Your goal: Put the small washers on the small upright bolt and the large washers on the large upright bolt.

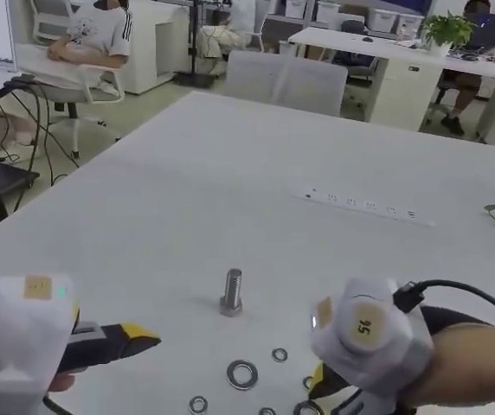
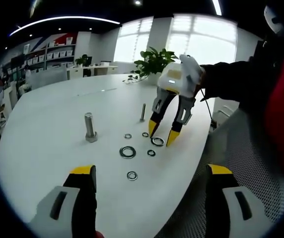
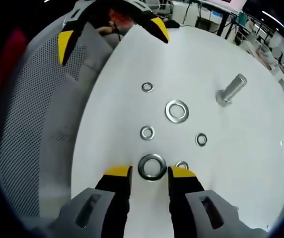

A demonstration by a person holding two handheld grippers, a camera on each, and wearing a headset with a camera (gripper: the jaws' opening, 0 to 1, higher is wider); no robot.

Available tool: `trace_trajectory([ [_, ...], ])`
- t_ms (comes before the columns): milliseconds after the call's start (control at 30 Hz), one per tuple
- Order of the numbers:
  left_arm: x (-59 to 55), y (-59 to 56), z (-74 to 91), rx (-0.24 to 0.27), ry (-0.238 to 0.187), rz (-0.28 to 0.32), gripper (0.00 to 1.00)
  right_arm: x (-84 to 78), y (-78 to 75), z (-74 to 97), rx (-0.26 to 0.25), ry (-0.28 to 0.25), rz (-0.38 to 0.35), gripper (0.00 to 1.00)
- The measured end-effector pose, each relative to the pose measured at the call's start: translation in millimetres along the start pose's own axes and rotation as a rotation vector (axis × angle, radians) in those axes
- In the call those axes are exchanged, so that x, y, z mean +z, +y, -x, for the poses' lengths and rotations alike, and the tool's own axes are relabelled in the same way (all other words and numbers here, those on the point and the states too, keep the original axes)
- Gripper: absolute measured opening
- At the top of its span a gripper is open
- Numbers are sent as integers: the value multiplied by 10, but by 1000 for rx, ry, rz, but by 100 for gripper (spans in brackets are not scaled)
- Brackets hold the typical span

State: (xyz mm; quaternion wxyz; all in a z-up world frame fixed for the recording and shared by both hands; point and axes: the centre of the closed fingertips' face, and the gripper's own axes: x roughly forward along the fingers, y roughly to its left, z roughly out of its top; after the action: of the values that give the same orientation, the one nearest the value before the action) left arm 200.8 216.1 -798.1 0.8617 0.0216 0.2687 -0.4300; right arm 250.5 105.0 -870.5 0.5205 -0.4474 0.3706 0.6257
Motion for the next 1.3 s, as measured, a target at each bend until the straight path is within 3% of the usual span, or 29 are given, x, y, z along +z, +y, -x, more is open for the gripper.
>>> trace_trajectory([
  [300,10,1,1,0,-3,-5,91,-2,-5,-11,15,94,55,29],
  [600,5,-3,5,1,5,-20,90,-13,-24,-8,16,142,73,26],
  [1300,101,61,29,35,-19,-48,91,-15,-31,3,4,130,42,23],
])
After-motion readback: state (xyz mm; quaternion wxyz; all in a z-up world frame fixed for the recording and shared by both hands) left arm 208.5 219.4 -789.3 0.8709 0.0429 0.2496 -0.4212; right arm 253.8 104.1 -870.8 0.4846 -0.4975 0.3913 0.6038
